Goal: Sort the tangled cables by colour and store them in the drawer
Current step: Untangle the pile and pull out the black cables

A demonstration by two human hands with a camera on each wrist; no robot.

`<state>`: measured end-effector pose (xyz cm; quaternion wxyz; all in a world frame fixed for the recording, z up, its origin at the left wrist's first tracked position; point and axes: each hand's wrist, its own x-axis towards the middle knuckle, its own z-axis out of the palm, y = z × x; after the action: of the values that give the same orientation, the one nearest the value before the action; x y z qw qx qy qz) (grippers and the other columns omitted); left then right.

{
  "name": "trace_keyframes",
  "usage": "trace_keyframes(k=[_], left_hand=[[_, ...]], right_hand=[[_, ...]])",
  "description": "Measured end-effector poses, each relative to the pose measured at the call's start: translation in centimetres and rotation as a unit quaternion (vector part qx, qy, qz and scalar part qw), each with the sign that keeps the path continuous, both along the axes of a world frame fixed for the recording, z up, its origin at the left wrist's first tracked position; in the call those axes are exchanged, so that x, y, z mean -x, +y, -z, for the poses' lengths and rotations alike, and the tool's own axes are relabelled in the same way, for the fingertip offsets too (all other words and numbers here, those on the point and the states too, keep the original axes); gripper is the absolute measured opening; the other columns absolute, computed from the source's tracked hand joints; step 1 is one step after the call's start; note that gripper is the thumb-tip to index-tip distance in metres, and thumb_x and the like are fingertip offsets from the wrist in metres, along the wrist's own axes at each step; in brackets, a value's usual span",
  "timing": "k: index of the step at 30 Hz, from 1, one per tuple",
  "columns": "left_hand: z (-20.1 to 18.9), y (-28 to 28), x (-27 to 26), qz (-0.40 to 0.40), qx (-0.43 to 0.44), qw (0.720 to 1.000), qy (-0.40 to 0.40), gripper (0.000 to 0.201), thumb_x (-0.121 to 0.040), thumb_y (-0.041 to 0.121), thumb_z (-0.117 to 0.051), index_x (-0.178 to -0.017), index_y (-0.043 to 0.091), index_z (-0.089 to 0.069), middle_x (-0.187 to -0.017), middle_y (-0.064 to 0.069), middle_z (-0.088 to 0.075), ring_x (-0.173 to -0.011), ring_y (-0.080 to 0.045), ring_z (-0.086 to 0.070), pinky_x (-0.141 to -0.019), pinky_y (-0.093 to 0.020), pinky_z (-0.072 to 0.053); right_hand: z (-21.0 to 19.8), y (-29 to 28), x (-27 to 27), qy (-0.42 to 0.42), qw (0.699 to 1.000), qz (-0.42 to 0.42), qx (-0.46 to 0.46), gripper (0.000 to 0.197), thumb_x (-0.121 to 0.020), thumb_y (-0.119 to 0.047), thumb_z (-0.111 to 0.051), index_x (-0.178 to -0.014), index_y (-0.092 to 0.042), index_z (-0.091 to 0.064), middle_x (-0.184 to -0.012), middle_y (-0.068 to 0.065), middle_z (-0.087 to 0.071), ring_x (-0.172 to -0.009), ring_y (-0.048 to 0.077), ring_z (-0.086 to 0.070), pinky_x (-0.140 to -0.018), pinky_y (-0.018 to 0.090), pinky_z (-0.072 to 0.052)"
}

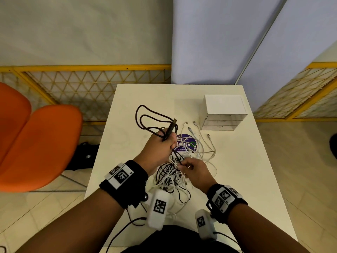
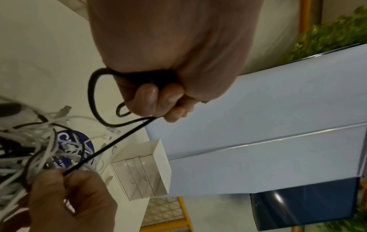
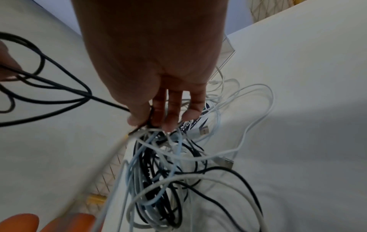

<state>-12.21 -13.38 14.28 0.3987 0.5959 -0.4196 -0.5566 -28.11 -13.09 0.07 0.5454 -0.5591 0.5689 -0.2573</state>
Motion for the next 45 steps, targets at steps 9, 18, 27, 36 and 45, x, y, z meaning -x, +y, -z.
trace_keyframes(k=[9, 18, 27, 36, 45], left_hand=[[0.3, -0.3, -0.8, 0.036, -0.057, 0.998, 0.016, 0.028, -0.108, 0.023, -0.039, -0.082, 0.015, -0.045, -0.061, 0.004, -0.037, -0.042, -0.009, -0.023, -0.040, -0.019, -0.020], [2.6, 0.4, -2.5, 0.060, -0.109, 0.991, -0.045, 0.015, -0.101, 0.017, -0.055, -0.086, 0.014, -0.056, -0.067, -0.002, -0.049, -0.041, -0.009, -0.027, -0.042, -0.019, -0.022], [3.0, 0.8, -3.9, 0.052, -0.116, 0.991, -0.052, 0.009, -0.098, 0.015, -0.061, -0.095, 0.007, -0.060, -0.072, -0.007, -0.061, -0.042, -0.010, -0.026, -0.042, -0.020, -0.022], [4.1, 1.0, -4.0, 0.040, -0.158, 0.982, -0.093, 0.013, -0.100, 0.021, -0.057, -0.093, 0.011, -0.058, -0.069, -0.002, -0.047, -0.044, -0.010, -0.026, -0.042, -0.020, -0.022], [3.6, 0.6, -3.8, 0.036, -0.146, 0.984, -0.100, 0.021, -0.101, 0.023, -0.053, -0.086, 0.014, -0.064, -0.061, 0.002, -0.035, -0.048, -0.012, -0.022, -0.046, -0.022, -0.016]], right_hand=[[0.3, 1.0, -0.6, 0.063, 0.997, -0.044, -0.016, 0.024, -0.104, -0.026, -0.043, -0.090, -0.017, -0.060, -0.081, 0.000, -0.063, -0.066, 0.011, -0.056, -0.057, 0.010, -0.043], [-0.6, -0.4, 2.2, 0.121, 0.992, -0.046, 0.012, 0.025, -0.087, -0.004, -0.056, -0.081, -0.026, -0.064, -0.078, -0.004, -0.069, -0.061, 0.016, -0.064, -0.067, 0.041, -0.058], [-2.2, -0.2, 2.9, 0.328, 0.907, -0.155, 0.213, 0.016, -0.095, -0.037, -0.057, -0.104, -0.032, -0.068, -0.091, -0.009, -0.068, -0.088, 0.016, -0.063, -0.066, 0.027, -0.039], [-3.2, 0.3, 2.7, 0.264, 0.848, -0.133, 0.440, 0.008, -0.088, -0.020, -0.072, -0.095, -0.022, -0.071, -0.086, -0.005, -0.057, -0.080, 0.017, -0.052, -0.063, 0.025, -0.036], [-2.6, 0.4, 3.0, 0.317, 0.912, -0.166, 0.202, 0.033, -0.095, -0.052, -0.047, -0.083, -0.024, -0.059, -0.076, -0.008, -0.056, -0.074, 0.016, -0.053, -0.063, 0.033, -0.042]])
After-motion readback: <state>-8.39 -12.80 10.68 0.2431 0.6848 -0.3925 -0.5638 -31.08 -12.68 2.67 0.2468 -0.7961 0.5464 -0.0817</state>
